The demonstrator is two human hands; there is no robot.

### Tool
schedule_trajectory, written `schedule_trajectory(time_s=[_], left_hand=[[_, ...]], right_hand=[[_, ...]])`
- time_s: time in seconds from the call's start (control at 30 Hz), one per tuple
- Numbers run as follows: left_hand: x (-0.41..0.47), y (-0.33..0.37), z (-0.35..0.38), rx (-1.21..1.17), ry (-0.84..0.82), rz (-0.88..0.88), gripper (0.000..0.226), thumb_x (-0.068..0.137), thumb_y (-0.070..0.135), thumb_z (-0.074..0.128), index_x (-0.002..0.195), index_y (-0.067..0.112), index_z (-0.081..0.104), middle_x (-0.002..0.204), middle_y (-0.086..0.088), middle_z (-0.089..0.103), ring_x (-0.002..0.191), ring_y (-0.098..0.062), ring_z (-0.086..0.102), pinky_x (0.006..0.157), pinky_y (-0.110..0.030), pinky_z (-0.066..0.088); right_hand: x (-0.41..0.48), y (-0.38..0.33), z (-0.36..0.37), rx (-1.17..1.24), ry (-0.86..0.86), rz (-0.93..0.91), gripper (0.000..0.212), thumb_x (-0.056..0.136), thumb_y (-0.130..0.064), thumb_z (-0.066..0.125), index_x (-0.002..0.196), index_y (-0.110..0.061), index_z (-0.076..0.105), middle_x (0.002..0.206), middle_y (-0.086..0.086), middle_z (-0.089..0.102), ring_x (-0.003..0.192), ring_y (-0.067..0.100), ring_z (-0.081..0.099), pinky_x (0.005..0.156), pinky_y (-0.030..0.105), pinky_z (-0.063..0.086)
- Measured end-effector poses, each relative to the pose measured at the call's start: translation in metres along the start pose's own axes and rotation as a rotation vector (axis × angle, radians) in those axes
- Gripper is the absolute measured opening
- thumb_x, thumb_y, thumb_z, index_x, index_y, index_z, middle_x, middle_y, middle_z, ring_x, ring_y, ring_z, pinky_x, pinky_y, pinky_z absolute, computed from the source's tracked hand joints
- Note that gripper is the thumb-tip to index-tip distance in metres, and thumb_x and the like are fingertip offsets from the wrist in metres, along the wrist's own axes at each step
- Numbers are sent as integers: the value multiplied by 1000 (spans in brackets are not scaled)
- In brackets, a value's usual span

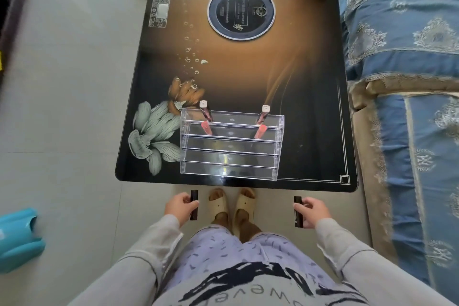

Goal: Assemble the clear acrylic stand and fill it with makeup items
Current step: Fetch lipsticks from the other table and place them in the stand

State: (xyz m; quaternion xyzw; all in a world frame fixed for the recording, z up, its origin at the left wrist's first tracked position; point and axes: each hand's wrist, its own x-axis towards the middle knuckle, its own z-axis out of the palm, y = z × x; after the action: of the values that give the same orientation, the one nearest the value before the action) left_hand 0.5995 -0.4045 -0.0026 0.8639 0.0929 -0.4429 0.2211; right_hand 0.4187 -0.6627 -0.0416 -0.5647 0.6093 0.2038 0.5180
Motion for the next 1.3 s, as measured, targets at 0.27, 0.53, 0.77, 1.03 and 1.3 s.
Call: schedule_trajectory(time_s=[0.27,0.53,0.77,1.03,1.3], left_hand=[[25,51,-33,-99,106,197,29,80,16,69,105,2,64,104,-14,68,99,-27,63,92,-34,49],[37,82,-47,-153,237,411,16,74,7,73,89,9,67,79,4,63,74,-8,57,76,-19,42],[48,87,-40,-105,264,461,17,75,6,71,91,11,69,84,2,68,79,-8,60,76,-9,37],[56,88,-34,-41,253,477,18,79,6,68,96,7,68,96,-10,73,87,-19,65,82,-18,44],[60,93,-34,17,244,486,18,80,6,67,99,4,66,99,-14,72,94,-25,66,85,-19,41]], right_hand=[[-26,-77,28,-22,101,-267,16,81,-12,66,96,-11,62,86,8,62,85,24,59,75,38,57],[-43,-128,45,-51,208,-581,20,81,-8,67,101,-9,67,85,0,65,78,11,61,77,13,48],[-37,-137,56,-94,225,-586,28,83,-5,63,111,-8,65,101,10,70,85,12,58,86,18,43],[-35,-141,62,-180,197,-567,28,86,-7,61,114,-8,63,107,12,69,93,17,61,89,22,42],[-38,-144,66,-203,181,-507,31,87,-8,60,118,-9,60,113,14,67,107,28,62,100,36,45]])
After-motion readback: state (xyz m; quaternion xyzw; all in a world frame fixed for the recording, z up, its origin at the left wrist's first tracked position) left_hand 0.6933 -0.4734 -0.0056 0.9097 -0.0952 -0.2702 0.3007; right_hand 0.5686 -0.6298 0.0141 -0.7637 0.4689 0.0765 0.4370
